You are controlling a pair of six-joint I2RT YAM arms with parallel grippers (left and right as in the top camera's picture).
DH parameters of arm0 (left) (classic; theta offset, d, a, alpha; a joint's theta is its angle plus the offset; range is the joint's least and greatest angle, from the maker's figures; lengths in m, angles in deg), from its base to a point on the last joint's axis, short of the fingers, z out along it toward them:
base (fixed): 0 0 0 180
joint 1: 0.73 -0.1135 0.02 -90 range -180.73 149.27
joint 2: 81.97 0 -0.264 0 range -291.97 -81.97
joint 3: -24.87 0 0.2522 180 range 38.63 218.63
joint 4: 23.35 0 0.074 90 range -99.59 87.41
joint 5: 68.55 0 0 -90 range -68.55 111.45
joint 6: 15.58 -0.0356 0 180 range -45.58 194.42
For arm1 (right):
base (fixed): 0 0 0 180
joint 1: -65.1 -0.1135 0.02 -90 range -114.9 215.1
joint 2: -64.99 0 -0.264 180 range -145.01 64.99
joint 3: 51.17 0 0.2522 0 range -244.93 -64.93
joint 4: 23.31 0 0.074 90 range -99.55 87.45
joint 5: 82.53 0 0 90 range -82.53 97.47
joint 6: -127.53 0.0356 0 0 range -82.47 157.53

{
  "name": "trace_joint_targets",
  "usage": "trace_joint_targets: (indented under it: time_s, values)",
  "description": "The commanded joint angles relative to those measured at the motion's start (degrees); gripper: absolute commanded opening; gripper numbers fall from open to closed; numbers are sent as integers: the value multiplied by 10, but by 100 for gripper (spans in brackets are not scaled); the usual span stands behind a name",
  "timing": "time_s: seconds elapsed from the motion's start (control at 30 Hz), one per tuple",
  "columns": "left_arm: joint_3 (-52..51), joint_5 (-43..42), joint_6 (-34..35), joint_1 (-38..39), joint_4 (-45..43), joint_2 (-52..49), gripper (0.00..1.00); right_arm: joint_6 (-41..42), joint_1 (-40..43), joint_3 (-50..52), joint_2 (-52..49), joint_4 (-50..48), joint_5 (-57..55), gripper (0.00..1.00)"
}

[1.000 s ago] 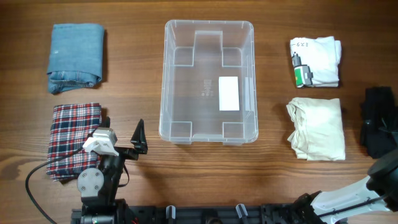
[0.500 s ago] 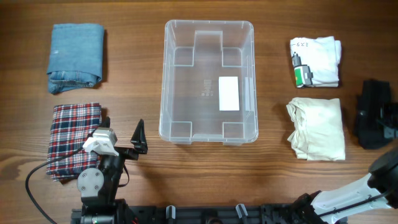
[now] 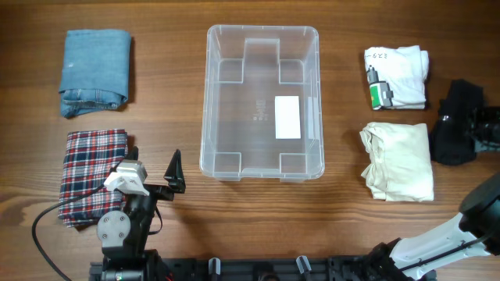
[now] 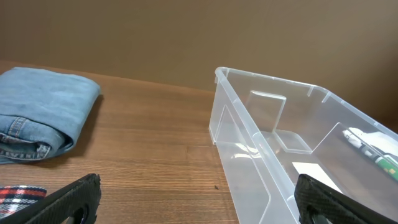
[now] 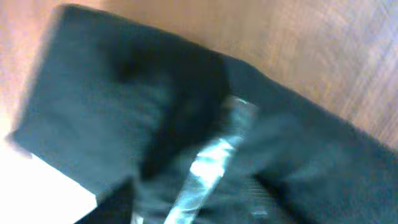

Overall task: Pack container
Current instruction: 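Lower the right gripper and grasp the black garment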

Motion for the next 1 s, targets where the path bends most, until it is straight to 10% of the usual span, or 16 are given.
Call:
trace_joint_targets:
  time_s: [0.0, 0.27, 0.97]
  values:
    - [-3, 5, -11, -4, 2, 1, 100, -189, 9, -50, 11, 9, 25, 86]
    - [-3, 6, -11, -4, 2, 1, 100, -461, 10, -54, 25, 15, 104, 100]
    - [-3, 6, -11, -4, 2, 1, 100, -596, 82, -54, -46, 28, 137, 100]
